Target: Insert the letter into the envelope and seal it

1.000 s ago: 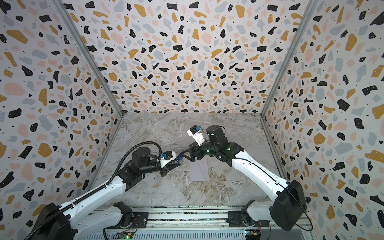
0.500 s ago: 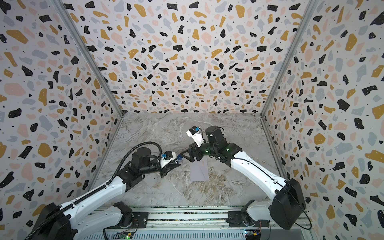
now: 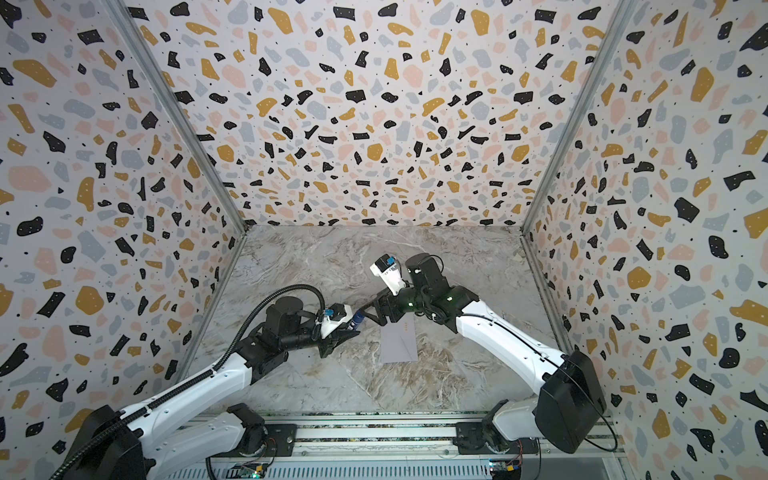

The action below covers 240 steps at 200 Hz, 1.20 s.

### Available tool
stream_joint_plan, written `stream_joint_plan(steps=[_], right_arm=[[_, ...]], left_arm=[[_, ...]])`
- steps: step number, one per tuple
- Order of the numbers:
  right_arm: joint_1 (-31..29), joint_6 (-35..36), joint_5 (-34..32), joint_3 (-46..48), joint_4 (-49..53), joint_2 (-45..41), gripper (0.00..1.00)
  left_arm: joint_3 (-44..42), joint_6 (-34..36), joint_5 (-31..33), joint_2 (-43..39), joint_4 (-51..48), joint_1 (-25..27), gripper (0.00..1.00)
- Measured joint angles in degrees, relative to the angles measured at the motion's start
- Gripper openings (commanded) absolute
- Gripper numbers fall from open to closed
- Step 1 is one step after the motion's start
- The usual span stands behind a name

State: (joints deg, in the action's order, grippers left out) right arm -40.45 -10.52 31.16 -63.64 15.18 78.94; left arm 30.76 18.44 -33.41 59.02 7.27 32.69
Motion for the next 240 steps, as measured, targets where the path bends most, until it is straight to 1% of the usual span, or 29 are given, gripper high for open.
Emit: stream_joint_plan(steps=[27,61,98,125,136,150,167,185,212,240], right_arm=[[-0.1,1.8,-0.9,-2.8,3.5,-0.6,0.84],[0.0,6.4,-2.4,-5.4,7.2,-6.3,0.85],[0.3,16.0,-4.6,-5.2,9.0,-15.5,0.84],[0.3,24.4,-5.3,-2.9,9.6,-20.4,0.77],[0.3,28.4,-5.3,-2.0,10.1,-21.4,0.76],[0.3,33.4,-5.1,-0.9,11.2,-21.8,0.76],[0.1,39.2,-4.1,0.2,12.5,-21.7,0.82],[-0.8,46.1,-1.7,0.9,14.1,-21.2,0.82],[-3.1,53.1,0.3,1.9,14.3,-19.9,0.79],[-5.2,57.3,0.8,1.9,14.0,-16.6,0.73]], left_arm=[[0.5,2.1,-0.6,-0.3,-0.4,0.0,0.00],[7.3,9.2,-3.0,-0.3,-5.6,0.1,0.00],[14.1,16.9,-5.6,0.1,-10.9,0.1,0.00],[16.3,21.8,-7.1,2.6,-17.3,0.0,0.00],[16.8,23.5,-7.6,4.0,-19.8,0.0,0.00],[17.0,25.3,-8.3,5.5,-22.4,0.0,0.00],[17.2,27.1,-9.4,7.0,-25.0,0.0,0.00],[17.6,28.6,-10.2,8.0,-27.1,0.0,0.00],[17.9,29.9,-11.4,8.2,-28.1,0.0,0.00],[17.9,30.5,-12.1,8.4,-28.3,0.0,0.00]])
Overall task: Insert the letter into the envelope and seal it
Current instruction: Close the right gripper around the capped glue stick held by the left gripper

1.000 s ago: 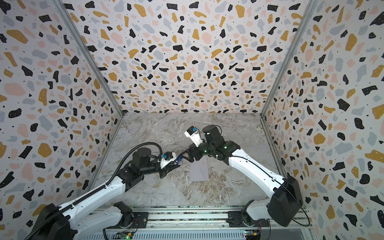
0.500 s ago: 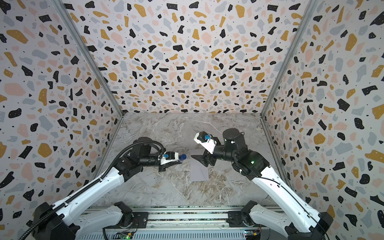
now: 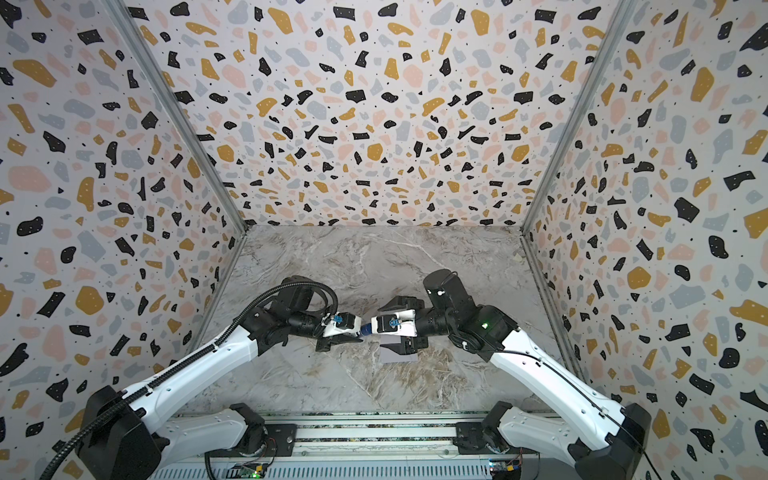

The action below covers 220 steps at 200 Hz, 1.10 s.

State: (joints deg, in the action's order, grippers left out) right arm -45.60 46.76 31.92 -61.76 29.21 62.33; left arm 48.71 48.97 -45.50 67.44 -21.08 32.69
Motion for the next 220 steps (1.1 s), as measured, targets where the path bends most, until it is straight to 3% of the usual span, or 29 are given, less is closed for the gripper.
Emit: stream_joint_plan(steps=[111,182,220], right_arm=[[-1.5,4.1,1.0,0.0,-3.2,5.9,0.42],[-1.5,4.1,2.8,0.0,-5.0,6.1,0.37],[-1.5,3.6,3.7,0.0,-5.6,6.1,0.25]], left_arm=[[0.0,1.0,-0.8,0.2,-0.2,0.0,0.00],[0.0,1.0,-1.0,0.2,-0.2,0.0,0.00],[0.0,1.1,-1.2,0.2,-0.2,0.0,0.00]])
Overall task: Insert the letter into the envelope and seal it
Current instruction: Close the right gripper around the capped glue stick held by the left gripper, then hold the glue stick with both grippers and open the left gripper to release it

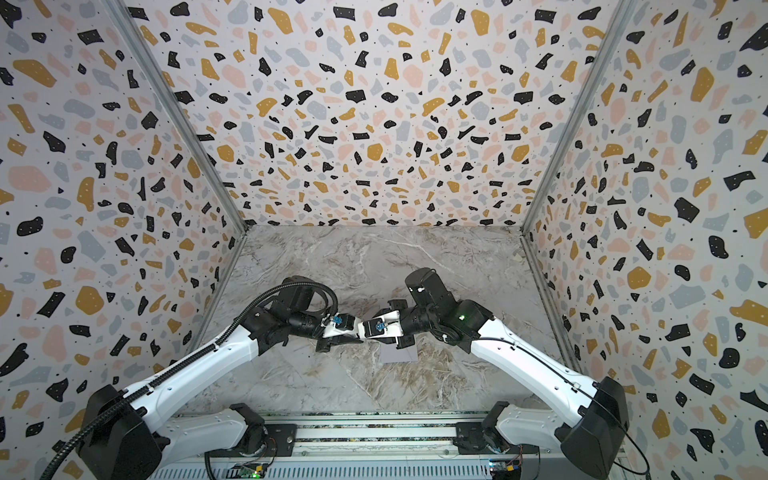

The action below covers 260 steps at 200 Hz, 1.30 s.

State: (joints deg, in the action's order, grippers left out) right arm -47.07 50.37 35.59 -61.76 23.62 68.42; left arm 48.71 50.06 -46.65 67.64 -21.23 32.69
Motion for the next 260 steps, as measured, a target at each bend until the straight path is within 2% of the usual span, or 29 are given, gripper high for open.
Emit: stream_joint_plan(steps=[46,79,117,183,214,260], right_arm=[[0.0,-1.3,0.4,0.0,-0.2,0.3,0.12],[0.0,-5.8,0.2,0.0,-1.5,0.4,0.09],[0.1,-19.6,-4.0,-0.8,-5.5,1.2,0.07],[-1.7,-46.1,-15.1,-10.5,-6.0,8.9,0.04],[-3.2,-54.0,-19.8,-11.0,-8.1,9.7,0.04],[-4.1,-61.8,-24.1,-12.8,-9.7,11.3,0.06]], left_arm=[[0.0,0.1,0.0,0.0,-0.2,-0.1,0.00],[0.0,-1.5,0.5,-0.3,0.7,-0.2,0.00],[-3.1,-8.3,5.7,-4.3,8.3,-0.4,0.00],[-9.2,-21.7,17.5,-7.9,24.3,-1.2,0.00],[-11.4,-25.9,20.8,-8.8,29.2,-1.2,0.00],[-14.6,-31.2,25.0,-9.9,36.9,-1.0,0.00]])
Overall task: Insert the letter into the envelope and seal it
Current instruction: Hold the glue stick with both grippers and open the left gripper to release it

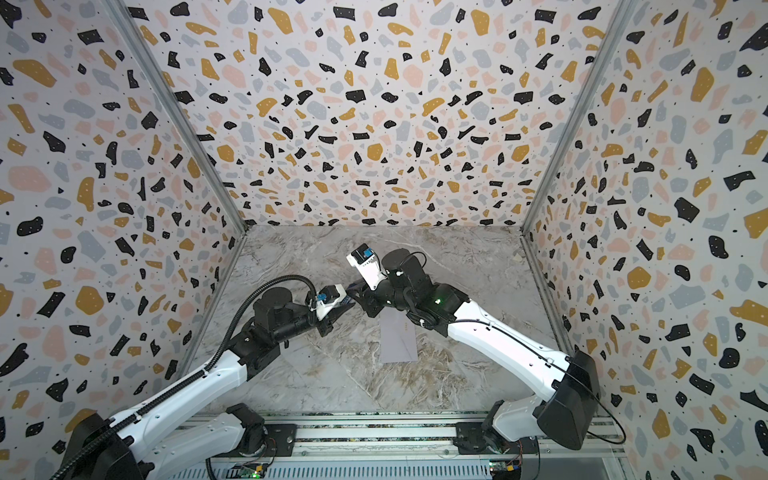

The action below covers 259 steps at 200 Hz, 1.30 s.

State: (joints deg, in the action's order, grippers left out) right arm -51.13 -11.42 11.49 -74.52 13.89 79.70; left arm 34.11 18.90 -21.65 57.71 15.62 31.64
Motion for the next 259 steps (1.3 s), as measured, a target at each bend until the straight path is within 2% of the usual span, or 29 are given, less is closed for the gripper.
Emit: stream_joint_plan(steps=[14,40,48,79,107,142,148,179,218,259], right_arm=[[0.0,-2.2,-0.7,-0.3,-0.7,0.7,0.07],[-0.1,-4.6,-1.0,-0.5,-1.9,1.3,0.19],[-0.1,-4.9,-1.0,-0.5,-2.2,1.3,0.28],[-0.2,-3.7,-0.6,0.0,-1.5,1.1,0.74],[0.9,1.3,-0.1,3.3,-2.4,-3.1,1.00],[6.2,5.3,3.9,12.9,-8.5,-16.4,1.00],[7.3,5.4,4.0,15.0,-10.6,-18.9,0.97],[9.9,0.1,0.4,22.7,-19.5,-27.1,0.89],[7.8,-10.7,-6.1,24.8,-24.5,-25.6,0.87],[0.7,-15.6,-14.8,20.5,-23.7,-18.3,0.82]], left_arm=[[-0.6,-1.4,1.2,0.0,1.4,0.0,0.00],[-0.7,-3.0,2.3,0.2,2.4,0.0,0.00],[-0.7,-3.3,2.3,0.2,2.6,0.0,0.00],[-0.5,-4.5,0.6,0.1,7.0,0.3,0.00],[-0.2,-5.9,-2.0,0.2,9.1,0.4,0.00],[-0.2,-10.3,-3.8,0.2,12.2,0.5,0.00],[-0.3,-11.5,-4.0,0.2,13.0,0.5,0.00],[-0.7,-21.0,-2.5,-0.2,15.9,0.5,0.00],[-0.7,-30.3,2.9,-0.6,15.0,1.6,0.00],[1.4,-33.1,6.5,0.2,9.5,3.1,0.00]])
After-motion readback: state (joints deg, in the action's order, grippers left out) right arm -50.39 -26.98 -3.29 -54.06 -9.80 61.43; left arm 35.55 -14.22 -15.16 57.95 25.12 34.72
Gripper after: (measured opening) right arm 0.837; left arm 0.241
